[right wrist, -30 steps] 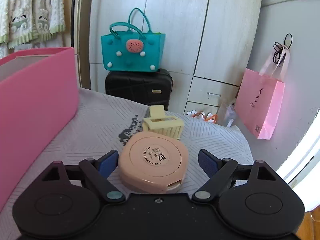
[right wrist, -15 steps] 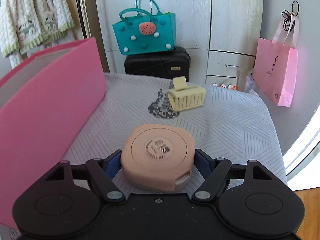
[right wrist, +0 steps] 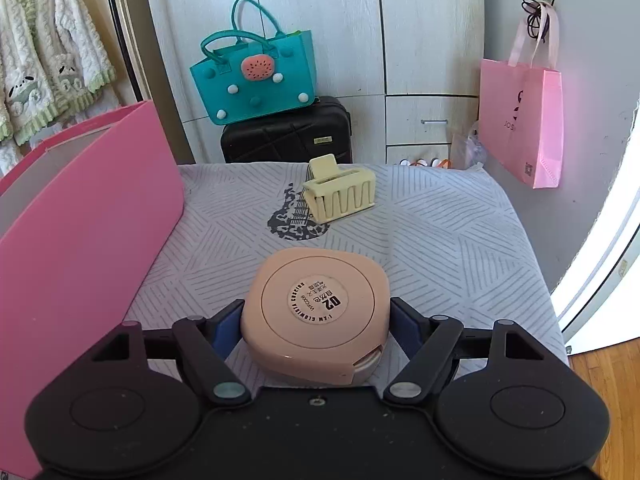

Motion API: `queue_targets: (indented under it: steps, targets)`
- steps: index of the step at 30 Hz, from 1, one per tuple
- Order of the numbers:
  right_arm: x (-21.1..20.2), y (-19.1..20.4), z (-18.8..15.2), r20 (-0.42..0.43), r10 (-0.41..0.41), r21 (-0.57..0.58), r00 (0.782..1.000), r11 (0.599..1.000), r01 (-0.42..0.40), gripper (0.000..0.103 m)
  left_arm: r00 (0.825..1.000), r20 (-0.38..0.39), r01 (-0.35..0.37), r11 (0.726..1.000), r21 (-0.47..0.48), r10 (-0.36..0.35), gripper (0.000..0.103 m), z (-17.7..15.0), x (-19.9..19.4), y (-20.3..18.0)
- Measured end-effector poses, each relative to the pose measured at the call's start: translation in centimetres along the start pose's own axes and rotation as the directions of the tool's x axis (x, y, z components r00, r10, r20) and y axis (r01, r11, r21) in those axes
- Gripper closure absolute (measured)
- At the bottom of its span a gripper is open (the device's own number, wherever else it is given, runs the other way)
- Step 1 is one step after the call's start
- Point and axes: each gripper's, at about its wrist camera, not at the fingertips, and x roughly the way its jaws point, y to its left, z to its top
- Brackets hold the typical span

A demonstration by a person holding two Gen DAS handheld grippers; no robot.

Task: Organize rigid objects
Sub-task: 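Close the right gripper on the peach round case, then carry the peach round case into the pink box and release it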

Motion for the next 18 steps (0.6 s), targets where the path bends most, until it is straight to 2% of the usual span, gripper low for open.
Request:
queue_targets:
  steps: [4,7,9,14,16,18]
  targets:
    - [-2.8,0.7,1.3,0.070,0.076,-0.009,0.995,0.997,-0.076,0.023,1.000,0.000,-0.002,1.000,-0.011,0.002,0.097,0.0,0.0,0.0]
    - [-5.2,2.0,3.0,0.135,0.183,-0.053,0.974,0.983,-0.177,0.024,1.000,0.009,-0.009,1.000,-0.010,0.009,0.097,-0.1,-0.2,-0.2]
    - [-6.4,3.3,4.4,0.152,0.265,-0.099,0.952,0.962,-0.253,0.024,1.000,0.015,-0.016,1.000,-0.003,0.016,0.097,-0.3,-0.2,-0.3]
    - [-7.9,6.8,7.1,0.151,0.478,-0.199,0.865,0.872,-0.448,0.026,1.000,0.015,-0.022,1.000,0.005,0.022,0.097,-0.2,-0.2,-0.5]
    - [-7.9,8.2,7.7,0.139,0.512,-0.244,0.848,0.847,-0.472,0.026,1.000,0.016,-0.022,1.000,0.006,0.022,0.097,-0.2,-0.2,-0.5]
    - [-7.2,9.2,8.4,0.112,0.523,-0.262,0.845,0.836,-0.482,0.026,1.000,0.018,-0.021,1.000,0.002,0.021,0.097,-0.2,-0.3,-0.5]
